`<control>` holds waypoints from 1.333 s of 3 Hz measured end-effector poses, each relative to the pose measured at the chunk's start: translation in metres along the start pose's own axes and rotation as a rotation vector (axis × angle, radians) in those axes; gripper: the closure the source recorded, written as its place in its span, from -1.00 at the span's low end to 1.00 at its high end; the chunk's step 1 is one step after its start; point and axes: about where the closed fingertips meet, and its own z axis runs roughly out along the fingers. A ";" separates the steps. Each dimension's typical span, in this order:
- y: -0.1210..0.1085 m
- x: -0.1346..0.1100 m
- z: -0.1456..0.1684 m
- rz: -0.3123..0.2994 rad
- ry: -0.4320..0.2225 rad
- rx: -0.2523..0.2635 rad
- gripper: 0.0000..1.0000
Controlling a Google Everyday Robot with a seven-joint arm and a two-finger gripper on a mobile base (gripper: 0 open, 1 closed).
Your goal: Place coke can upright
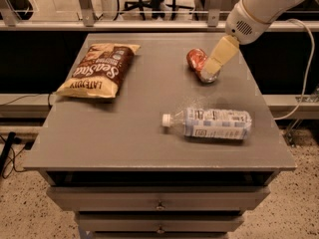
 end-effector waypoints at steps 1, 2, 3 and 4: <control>-0.012 -0.013 0.008 0.066 -0.037 0.030 -1.00; -0.037 -0.040 0.030 0.202 -0.077 0.085 -1.00; -0.055 -0.059 0.055 0.344 -0.072 0.128 -1.00; -0.065 -0.067 0.081 0.471 -0.032 0.162 -1.00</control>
Offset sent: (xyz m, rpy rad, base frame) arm 0.1163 0.0398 -0.0048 0.1956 -0.0495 -0.4558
